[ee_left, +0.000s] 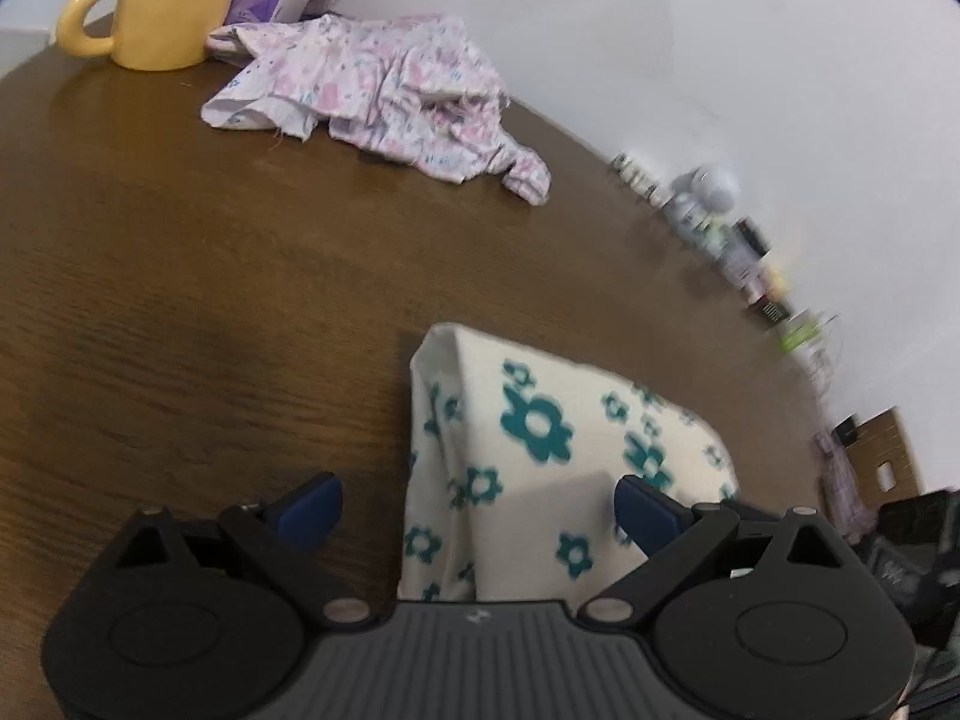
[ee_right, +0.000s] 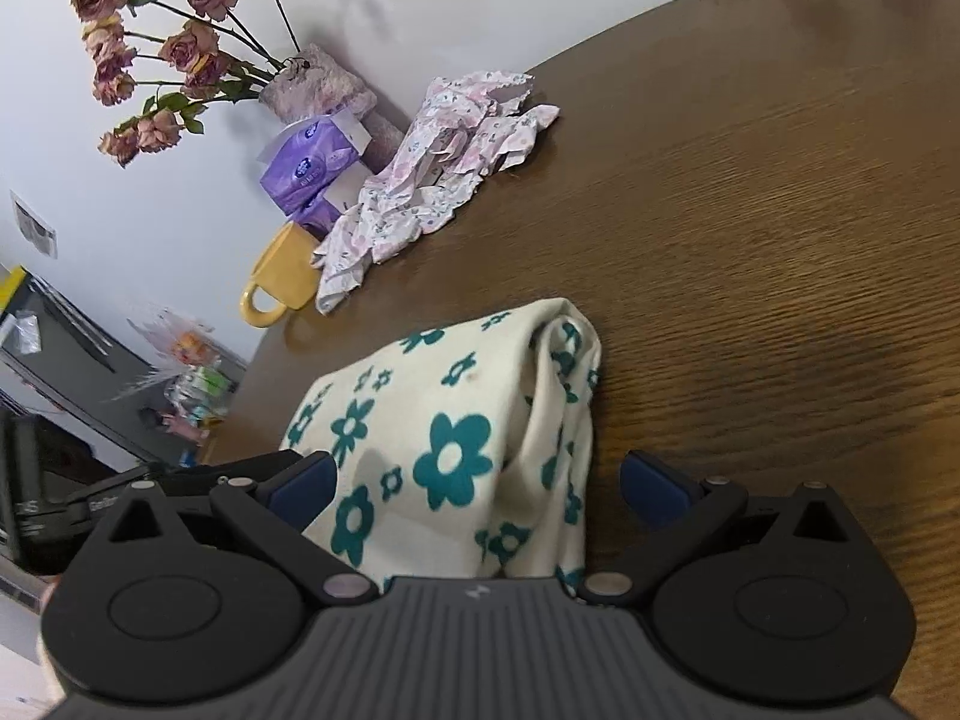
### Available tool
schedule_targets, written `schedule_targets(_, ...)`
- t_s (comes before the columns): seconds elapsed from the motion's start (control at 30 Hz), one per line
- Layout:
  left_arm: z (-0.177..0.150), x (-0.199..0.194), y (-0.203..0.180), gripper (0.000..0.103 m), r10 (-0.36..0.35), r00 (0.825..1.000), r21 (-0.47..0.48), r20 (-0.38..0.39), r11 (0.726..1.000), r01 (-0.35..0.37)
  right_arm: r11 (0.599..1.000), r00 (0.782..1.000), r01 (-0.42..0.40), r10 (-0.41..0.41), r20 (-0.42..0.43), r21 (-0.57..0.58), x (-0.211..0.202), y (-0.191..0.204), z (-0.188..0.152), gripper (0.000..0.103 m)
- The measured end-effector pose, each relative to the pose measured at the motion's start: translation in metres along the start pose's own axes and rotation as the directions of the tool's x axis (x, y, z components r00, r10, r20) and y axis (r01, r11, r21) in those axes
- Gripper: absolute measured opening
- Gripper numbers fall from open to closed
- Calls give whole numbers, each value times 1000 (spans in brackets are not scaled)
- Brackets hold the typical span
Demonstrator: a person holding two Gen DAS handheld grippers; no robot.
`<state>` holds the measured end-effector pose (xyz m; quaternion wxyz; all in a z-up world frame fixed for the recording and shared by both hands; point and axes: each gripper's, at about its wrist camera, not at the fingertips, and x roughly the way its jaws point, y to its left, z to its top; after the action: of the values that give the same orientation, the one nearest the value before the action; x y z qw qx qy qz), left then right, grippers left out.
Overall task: Fold clothes
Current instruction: 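Grasp the bundle's end with both grippers side by side, then lift the gripped bundle off the table with both grippers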
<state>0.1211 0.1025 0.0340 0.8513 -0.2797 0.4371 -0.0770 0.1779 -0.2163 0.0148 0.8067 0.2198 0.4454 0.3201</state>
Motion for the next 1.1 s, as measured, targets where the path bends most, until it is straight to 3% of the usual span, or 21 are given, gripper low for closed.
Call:
schedule_targets(0.2, 6, 4, 5, 95, -45, 999, -4, -27, 999, 45, 996, 997, -68, 70, -22, 61, 3, -10, 7, 102)
schedule_targets(0.37, 9, 8, 10, 73, -94, 994, -17, -54, 995, 94, 988, 993, -111, 115, -30, 111, 6, -17, 10, 101)
schedule_targets(0.43, 10, 12, 14, 64, -132, 989, -40, -72, 991, 129, 985, 992, -120, 125, -32, 123, 8, -18, 11, 95)
schedule_targets(0.7, 8, 17, 31, 50, -214, 974, -109, -70, 973, 205, 980, 990, -127, 134, -35, 156, 10, -28, 9, 60)
schedule_targets(1.1, 4, 16, 28, 41, -230, 972, -87, -46, 970, 225, 977, 990, -130, 137, -32, 168, 9, -31, 7, 43)
